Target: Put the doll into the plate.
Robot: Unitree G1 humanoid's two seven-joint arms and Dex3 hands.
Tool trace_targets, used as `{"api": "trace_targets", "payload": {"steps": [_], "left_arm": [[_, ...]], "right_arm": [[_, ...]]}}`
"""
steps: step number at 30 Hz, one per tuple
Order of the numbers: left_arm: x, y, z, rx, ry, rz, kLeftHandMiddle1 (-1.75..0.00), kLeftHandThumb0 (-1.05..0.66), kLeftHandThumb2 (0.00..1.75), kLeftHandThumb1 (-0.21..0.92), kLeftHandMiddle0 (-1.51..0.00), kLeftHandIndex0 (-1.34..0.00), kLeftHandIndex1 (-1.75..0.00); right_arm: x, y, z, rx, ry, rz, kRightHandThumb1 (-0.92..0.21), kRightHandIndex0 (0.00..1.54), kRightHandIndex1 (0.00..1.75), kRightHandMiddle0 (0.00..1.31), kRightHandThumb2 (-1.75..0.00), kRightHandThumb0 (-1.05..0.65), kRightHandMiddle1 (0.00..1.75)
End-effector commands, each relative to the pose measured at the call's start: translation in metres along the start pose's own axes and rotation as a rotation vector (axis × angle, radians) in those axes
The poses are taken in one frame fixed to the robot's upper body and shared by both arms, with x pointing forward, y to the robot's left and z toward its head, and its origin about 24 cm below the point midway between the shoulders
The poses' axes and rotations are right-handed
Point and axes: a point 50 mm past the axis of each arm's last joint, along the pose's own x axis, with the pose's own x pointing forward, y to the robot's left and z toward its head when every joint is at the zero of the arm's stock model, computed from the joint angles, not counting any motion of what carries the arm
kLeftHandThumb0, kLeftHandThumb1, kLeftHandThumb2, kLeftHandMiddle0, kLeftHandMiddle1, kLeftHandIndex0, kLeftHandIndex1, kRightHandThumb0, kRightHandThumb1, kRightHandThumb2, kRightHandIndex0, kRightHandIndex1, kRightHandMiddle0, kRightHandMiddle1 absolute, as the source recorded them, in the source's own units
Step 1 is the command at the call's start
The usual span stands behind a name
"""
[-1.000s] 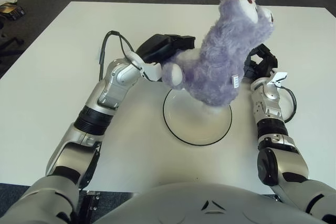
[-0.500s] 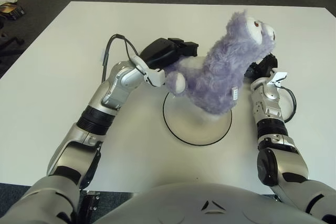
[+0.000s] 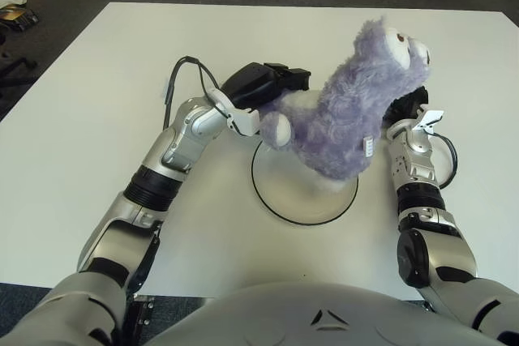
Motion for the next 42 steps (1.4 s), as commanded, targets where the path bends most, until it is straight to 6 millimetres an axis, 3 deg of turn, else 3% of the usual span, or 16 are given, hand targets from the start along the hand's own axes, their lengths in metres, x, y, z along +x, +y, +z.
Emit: {"api": "trace_targets", "payload": {"steps": [1, 42], "left_arm": [[0.0, -0.001, 0.002, -0.003, 0.012, -0.013, -1.75, 0.56, 1.58, 0.1, -0.79, -1.08, -1.75], [-0.005, -0.015, 0.0, 0.034, 0.004, -0.076, -1.75, 0.55, 1.54, 0.13, -0.76, -0.9, -1.75]], "right_arm": [[-0.008, -0.003, -0.014, 0.004, 0.065, -0.012, -0.15, 1.37, 1.75, 0.76, -1.53, -0.56, 1.75], [-0.007, 0.0, -0.011, 0.003, 0.078, -0.019, -0.14, 1.36, 1.75, 0.77, -1.54, -0.57, 1.75]]}}
